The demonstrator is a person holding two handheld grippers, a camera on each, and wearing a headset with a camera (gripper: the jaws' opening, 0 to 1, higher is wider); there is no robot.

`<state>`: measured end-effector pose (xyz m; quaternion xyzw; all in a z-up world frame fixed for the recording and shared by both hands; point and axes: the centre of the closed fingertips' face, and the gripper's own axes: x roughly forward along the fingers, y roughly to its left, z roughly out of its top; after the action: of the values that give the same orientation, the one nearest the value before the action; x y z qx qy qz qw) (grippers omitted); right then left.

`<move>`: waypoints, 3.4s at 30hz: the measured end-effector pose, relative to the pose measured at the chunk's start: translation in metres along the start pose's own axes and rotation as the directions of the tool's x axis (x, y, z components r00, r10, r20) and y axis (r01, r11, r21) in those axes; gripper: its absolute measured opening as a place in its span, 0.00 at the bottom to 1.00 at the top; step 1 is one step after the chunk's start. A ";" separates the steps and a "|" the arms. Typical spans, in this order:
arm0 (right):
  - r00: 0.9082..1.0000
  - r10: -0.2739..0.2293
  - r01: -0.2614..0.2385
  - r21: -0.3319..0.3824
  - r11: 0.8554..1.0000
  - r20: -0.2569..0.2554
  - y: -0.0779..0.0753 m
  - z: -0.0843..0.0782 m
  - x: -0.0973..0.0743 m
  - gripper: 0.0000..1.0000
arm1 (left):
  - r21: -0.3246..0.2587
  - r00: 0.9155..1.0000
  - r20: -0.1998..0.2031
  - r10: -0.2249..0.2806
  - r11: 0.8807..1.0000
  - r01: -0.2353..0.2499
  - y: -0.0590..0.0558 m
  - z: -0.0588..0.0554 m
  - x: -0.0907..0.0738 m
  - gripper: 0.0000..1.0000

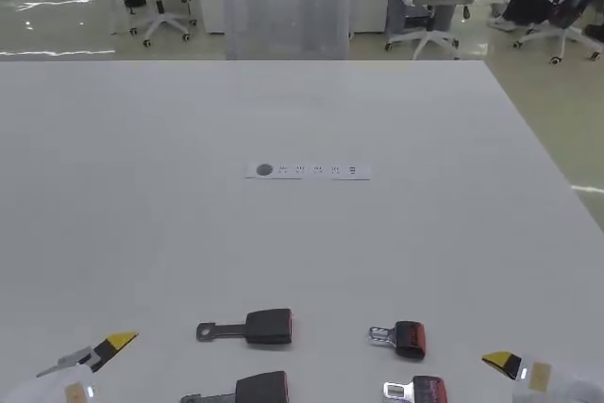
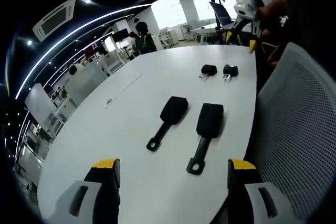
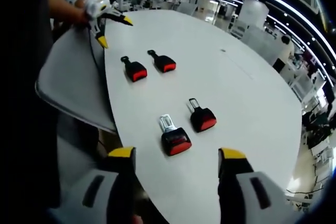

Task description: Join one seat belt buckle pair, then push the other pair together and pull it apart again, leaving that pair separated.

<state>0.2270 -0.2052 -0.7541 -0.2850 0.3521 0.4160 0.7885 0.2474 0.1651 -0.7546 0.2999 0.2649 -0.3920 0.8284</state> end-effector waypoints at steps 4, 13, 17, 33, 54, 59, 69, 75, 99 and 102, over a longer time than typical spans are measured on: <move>0.999 0.033 -0.033 -0.027 0.999 0.002 -0.002 0.002 0.005 0.60 | 0.009 0.996 -0.071 -0.063 0.998 0.063 -0.007 -0.002 0.013 0.85; 0.996 0.087 -0.090 -0.113 0.989 -0.032 -0.004 0.001 0.019 0.56 | 0.001 0.971 -0.133 -0.199 0.980 0.201 -0.032 0.008 0.036 0.66; 0.991 0.101 -0.113 -0.157 0.981 -0.086 -0.006 -0.006 0.027 0.53 | 0.040 0.955 -0.155 -0.253 0.964 0.262 -0.045 0.015 0.048 0.66; 0.971 0.190 -0.215 -0.183 0.959 -0.145 -0.003 -0.007 0.061 0.38 | 0.080 0.891 -0.242 -0.384 0.907 0.413 -0.068 0.028 0.091 0.53; 0.940 0.260 -0.301 -0.180 0.936 -0.219 -0.002 -0.028 0.089 0.34 | 0.162 0.813 -0.371 -0.449 0.830 0.533 -0.080 0.013 0.114 0.39; 0.935 0.278 -0.318 -0.178 0.931 -0.219 -0.002 -0.028 0.090 0.33 | 0.178 0.803 -0.382 -0.458 0.816 0.550 -0.078 0.013 0.114 0.34; 0.921 0.313 -0.359 -0.195 0.913 -0.232 0.000 -0.029 0.091 0.33 | 0.196 0.794 -0.404 -0.455 0.804 0.561 -0.078 0.013 0.114 0.33; 0.914 0.320 -0.376 -0.221 0.900 -0.251 0.000 -0.030 0.093 0.33 | 0.186 0.795 -0.411 -0.446 0.813 0.552 -0.078 0.013 0.114 0.33; 0.910 0.298 -0.370 -0.245 0.896 -0.287 0.000 -0.031 0.095 0.33 | 0.221 0.786 -0.404 -0.468 0.784 0.580 -0.077 0.013 0.116 0.33; 0.907 0.288 -0.367 -0.240 0.899 -0.308 0.000 -0.029 0.096 0.33 | 0.238 0.779 -0.404 -0.479 0.767 0.596 -0.077 0.014 0.117 0.33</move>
<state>0.2566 -0.1832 -0.8478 -0.3874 0.4321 0.5492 0.6013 0.2527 0.0590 -0.8461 0.4128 0.3964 -0.6022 0.5566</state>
